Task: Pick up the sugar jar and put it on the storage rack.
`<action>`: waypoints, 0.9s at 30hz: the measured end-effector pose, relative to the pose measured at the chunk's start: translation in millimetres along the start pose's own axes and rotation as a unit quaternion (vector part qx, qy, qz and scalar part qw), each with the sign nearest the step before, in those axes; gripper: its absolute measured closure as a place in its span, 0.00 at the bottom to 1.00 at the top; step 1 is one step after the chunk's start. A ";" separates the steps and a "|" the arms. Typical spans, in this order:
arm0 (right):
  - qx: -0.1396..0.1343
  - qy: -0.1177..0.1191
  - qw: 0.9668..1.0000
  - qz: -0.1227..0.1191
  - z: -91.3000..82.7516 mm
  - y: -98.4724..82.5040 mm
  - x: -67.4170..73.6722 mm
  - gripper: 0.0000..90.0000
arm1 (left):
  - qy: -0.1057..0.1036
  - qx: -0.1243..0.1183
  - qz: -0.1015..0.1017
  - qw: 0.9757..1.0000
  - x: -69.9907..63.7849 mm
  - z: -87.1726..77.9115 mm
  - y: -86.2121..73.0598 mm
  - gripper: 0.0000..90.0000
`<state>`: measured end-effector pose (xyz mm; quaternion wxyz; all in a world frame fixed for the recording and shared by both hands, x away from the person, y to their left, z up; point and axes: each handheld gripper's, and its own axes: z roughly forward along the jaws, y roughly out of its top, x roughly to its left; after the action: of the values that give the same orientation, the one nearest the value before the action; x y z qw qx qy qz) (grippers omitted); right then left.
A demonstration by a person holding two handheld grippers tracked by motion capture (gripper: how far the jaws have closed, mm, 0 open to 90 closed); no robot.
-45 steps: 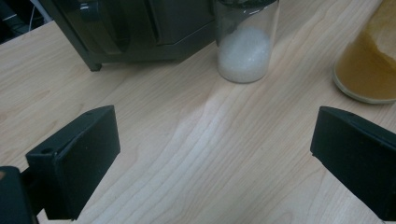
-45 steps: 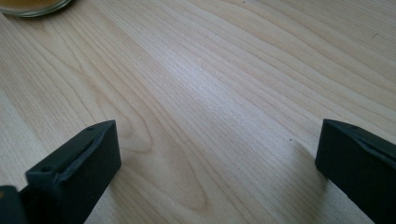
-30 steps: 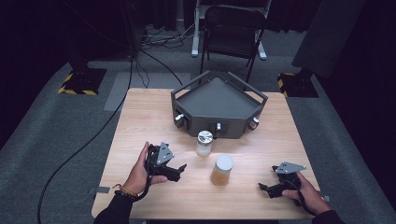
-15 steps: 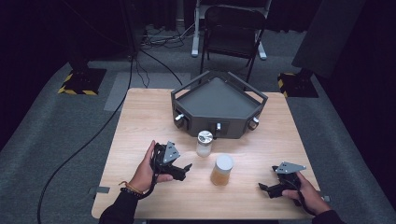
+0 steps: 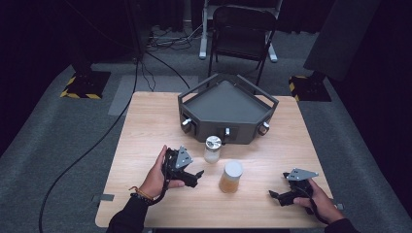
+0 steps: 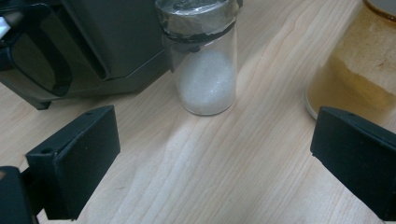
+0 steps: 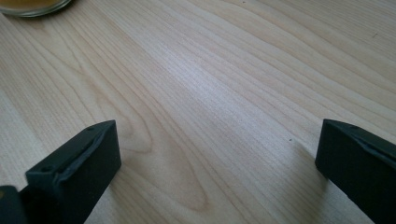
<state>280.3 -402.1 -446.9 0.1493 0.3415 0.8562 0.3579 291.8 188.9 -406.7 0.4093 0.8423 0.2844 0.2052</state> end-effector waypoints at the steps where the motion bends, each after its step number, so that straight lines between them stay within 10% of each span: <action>1: 0.000 0.000 1.000 0.000 0.0 0.0 0.0 0.00 | 0.000 0.001 0.002 1.000 0.0 0.7 0.4 0.01; 27: 0.000 0.000 1.000 0.000 0.0 0.0 0.0 0.00 | -0.003 0.008 0.000 1.000 4.9 18.8 7.7 0.01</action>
<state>280.3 -402.1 -446.9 0.1492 0.3415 0.8562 0.3579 308.9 177.4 -410.8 0.4032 0.8463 0.2849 0.2000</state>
